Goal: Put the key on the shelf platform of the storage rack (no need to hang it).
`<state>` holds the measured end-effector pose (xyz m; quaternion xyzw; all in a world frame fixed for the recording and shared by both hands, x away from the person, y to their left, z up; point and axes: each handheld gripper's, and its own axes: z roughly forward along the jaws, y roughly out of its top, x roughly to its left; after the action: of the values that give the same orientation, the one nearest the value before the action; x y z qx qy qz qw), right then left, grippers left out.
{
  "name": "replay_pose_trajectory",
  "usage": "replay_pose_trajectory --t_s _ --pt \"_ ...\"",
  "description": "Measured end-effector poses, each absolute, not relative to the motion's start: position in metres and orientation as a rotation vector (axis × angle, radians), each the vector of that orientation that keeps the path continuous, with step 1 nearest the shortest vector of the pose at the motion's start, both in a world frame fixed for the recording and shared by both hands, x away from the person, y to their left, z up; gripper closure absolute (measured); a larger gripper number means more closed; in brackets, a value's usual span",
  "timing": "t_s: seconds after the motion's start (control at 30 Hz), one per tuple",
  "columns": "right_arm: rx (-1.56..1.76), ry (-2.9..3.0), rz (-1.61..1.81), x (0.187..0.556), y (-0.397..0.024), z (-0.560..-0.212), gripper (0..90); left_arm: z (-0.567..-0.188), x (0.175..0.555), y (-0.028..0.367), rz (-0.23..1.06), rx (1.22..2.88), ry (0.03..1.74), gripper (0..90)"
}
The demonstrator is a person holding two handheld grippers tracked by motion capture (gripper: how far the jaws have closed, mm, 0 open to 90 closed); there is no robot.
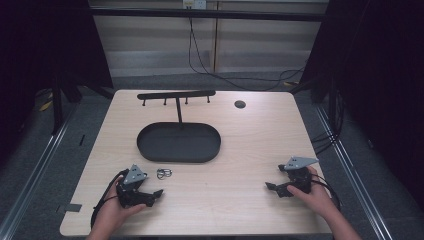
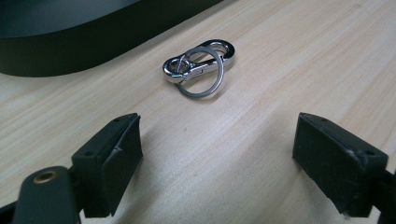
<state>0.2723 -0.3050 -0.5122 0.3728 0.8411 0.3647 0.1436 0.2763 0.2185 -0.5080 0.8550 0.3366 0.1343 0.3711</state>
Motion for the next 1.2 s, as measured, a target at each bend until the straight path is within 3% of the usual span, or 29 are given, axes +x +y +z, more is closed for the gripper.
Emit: replay_pose_trajectory --t_s 0.8,1.2 --pt "1.056 2.436 1.057 0.274 -0.306 -0.512 11.5 -0.479 0.278 0.207 0.192 2.514 0.860 35.6" --pt "1.057 2.436 1.057 0.274 -0.306 -0.512 11.5 -0.467 0.302 0.191 0.150 2.623 0.867 39.6"
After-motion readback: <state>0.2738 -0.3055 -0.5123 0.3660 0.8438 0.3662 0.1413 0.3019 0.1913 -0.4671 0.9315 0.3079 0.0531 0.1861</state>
